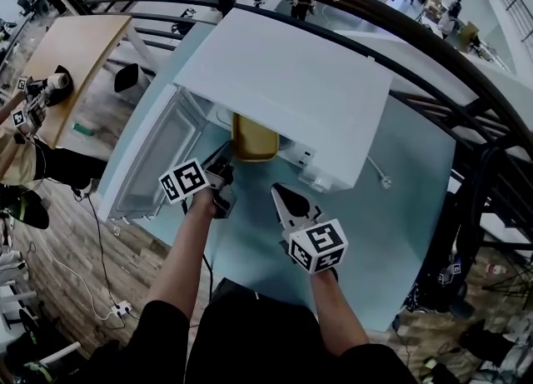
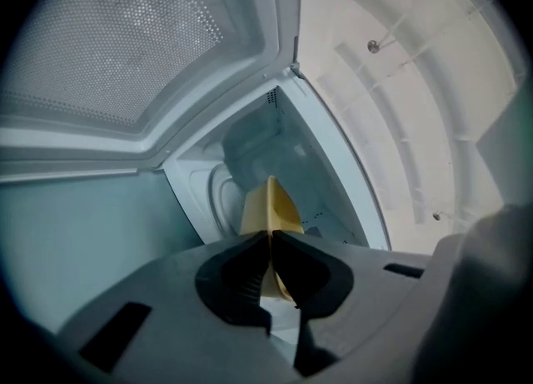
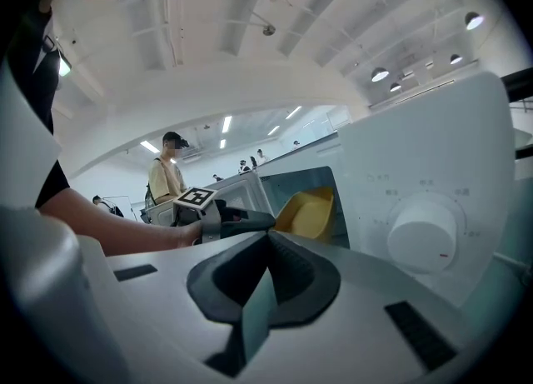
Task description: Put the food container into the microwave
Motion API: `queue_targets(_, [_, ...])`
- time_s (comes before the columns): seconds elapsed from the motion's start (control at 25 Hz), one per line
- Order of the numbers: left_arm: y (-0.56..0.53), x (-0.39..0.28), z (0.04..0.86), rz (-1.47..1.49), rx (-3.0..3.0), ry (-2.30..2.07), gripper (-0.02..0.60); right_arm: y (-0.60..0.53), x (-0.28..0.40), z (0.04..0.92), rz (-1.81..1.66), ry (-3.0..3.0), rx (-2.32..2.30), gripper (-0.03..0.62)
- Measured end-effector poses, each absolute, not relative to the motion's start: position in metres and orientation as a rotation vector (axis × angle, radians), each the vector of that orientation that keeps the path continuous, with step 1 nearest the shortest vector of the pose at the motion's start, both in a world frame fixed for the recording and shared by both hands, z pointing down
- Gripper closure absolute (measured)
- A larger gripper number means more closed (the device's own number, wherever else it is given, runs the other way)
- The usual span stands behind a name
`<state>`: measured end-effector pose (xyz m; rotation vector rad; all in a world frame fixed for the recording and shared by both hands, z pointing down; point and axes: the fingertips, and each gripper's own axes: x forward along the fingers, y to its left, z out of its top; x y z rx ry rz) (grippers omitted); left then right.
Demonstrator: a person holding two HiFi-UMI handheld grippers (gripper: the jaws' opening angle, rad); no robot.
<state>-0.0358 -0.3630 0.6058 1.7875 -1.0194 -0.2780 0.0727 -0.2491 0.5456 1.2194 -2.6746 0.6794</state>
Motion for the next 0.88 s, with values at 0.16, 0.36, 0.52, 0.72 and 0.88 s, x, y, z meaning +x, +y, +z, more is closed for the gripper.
queue_targets(0.16, [-0.378, -0.036, 0.611, -0.291, 1.779, -1.029, 0.555, -0.250, 0.074, 0.556, 0.698, -2.658, 1.221, 0.589])
queue_targets(0.36, [-0.394, -0.034, 0.619, -0.286, 1.773, -1.041, 0.555, -0.252, 0.073, 0.567, 0.726, -2.643, 1.225, 0.589])
queue_targets(0.52, [-0.405, -0.034, 0.623, -0.280, 1.766, -1.049, 0.555, -0.256, 0.073, 0.571, 0.753, -2.637, 1.235, 0.589])
queue_targets(0.72, [-0.417, -0.030, 0.628, -0.272, 1.760, -1.048, 0.555, -0.263, 0.075, 0.576, 0.772, -2.624, 1.264, 0.589])
queue_targets(0.88, [-0.425, -0.026, 0.630, -0.271, 1.753, -1.048, 0.555, -0.268, 0.075, 0.577, 0.789, -2.620, 1.278, 0.589])
